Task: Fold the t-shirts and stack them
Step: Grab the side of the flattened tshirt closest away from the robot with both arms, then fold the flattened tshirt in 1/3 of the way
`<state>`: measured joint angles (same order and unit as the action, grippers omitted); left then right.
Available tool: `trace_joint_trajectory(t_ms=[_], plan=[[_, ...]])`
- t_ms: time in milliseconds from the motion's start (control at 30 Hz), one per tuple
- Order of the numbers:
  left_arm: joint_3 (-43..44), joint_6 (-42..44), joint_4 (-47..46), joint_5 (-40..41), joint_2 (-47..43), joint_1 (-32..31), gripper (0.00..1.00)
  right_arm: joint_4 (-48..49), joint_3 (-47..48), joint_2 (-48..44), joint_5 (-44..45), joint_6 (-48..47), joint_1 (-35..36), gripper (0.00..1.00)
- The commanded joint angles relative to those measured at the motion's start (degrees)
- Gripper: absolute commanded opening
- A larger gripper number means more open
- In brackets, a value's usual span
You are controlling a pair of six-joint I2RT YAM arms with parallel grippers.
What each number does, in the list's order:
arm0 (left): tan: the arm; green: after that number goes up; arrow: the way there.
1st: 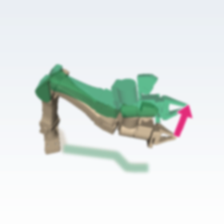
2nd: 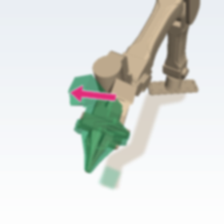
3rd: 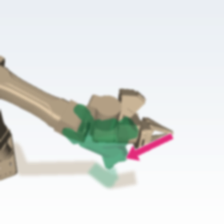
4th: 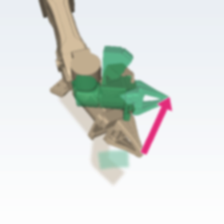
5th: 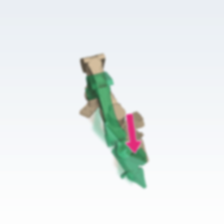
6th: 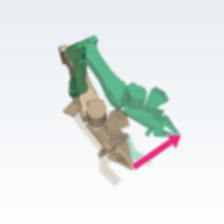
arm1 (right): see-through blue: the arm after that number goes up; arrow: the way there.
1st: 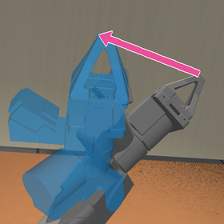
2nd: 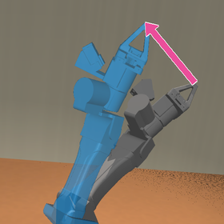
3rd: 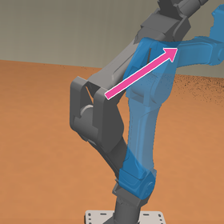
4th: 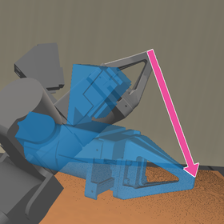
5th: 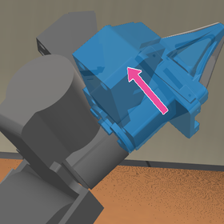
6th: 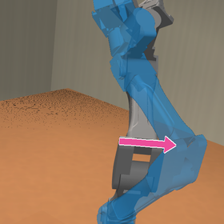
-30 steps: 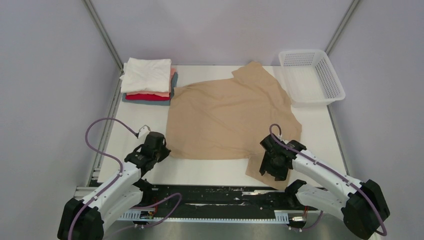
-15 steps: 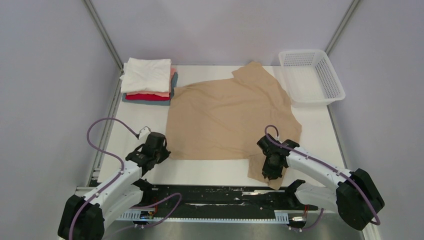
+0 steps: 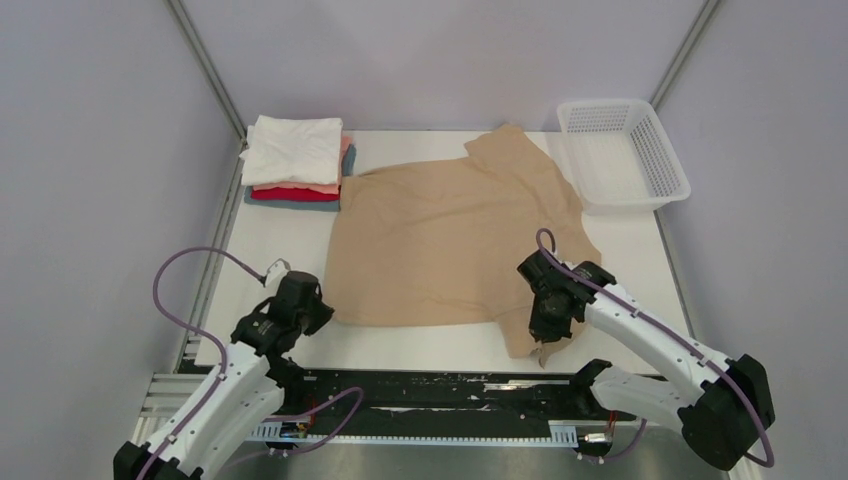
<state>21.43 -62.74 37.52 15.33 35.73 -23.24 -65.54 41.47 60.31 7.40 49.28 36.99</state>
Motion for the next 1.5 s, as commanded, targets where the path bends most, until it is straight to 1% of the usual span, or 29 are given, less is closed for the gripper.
trace_joint_trajectory(t_ms=[0,167,300,433,500,600,667,700,800,867,933,1033,1167,1300,1367,1467], plan=[[1.8,-2.4,7.1,-2.7,-4.7,0.0,0.00,-9.8,5.8,-1.2,0.0,-4.6,0.1,0.00],[1.3,-4.2,11.2,-4.6,-9.0,0.0,0.00,-14.9,5.9,-3.1,-3.6,-5.1,0.2,0.00],[1.9,-4.8,14.8,-5.9,-11.8,0.0,0.00,-19.5,9.6,-5.1,-4.5,-5.6,0.3,0.00],[1.9,-4.4,15.5,-8.0,-15.0,-0.1,0.00,-19.6,10.0,-5.8,-9.1,-7.4,0.3,0.00],[1.8,-3.9,15.3,-8.6,-16.4,-0.1,0.00,-19.6,10.2,-4.5,-8.3,-8.1,0.3,0.00],[1.5,-3.5,14.5,-7.6,-17.3,-0.1,0.00,-18.4,11.5,-2.4,-3.4,-8.5,0.3,0.00],[1.4,-3.2,12.3,-7.2,-16.9,0.0,0.00,-15.7,13.2,-1.9,-1.3,-9.4,0.1,0.00],[1.2,-2.7,9.6,-7.2,-16.6,0.0,0.00,-13.9,14.0,-1.7,-0.7,-9.9,-0.2,0.00],[0.9,-2.5,2.9,-6.1,-13.2,-0.1,0.00,-8.4,14.6,-1.0,2.0,-10.7,-1.3,0.00],[2.2,-3.0,1.0,-4.6,-9.5,0.0,0.00,-4.0,13.9,-0.9,2.9,-11.3,-2.3,0.00],[4.3,-3.1,0.3,-2.9,-5.0,0.0,0.00,-0.4,14.2,-0.8,4.3,-11.2,-3.5,0.00],[7.6,-2.9,-0.1,-0.1,1.8,0.0,0.00,4.9,14.8,-1.1,10.4,-10.4,-4.5,0.00],[9.7,-2.7,-2.9,2.3,7.4,0.9,0.00,12.6,14.9,-0.7,15.4,-11.1,-5.4,0.00],[10.8,-2.3,-5.9,4.3,11.2,3.1,0.00,18.7,14.3,2.8,14.7,-13.5,-7.7,0.00],[11.0,-1.6,-9.4,3.6,13.4,4.4,0.00,20.4,14.6,5.2,12.8,-14.3,-10.1,0.00],[11.8,-0.5,-12.4,2.2,18.1,5.9,0.00,24.2,15.1,8.2,11.7,-15.7,-11.5,0.01]])
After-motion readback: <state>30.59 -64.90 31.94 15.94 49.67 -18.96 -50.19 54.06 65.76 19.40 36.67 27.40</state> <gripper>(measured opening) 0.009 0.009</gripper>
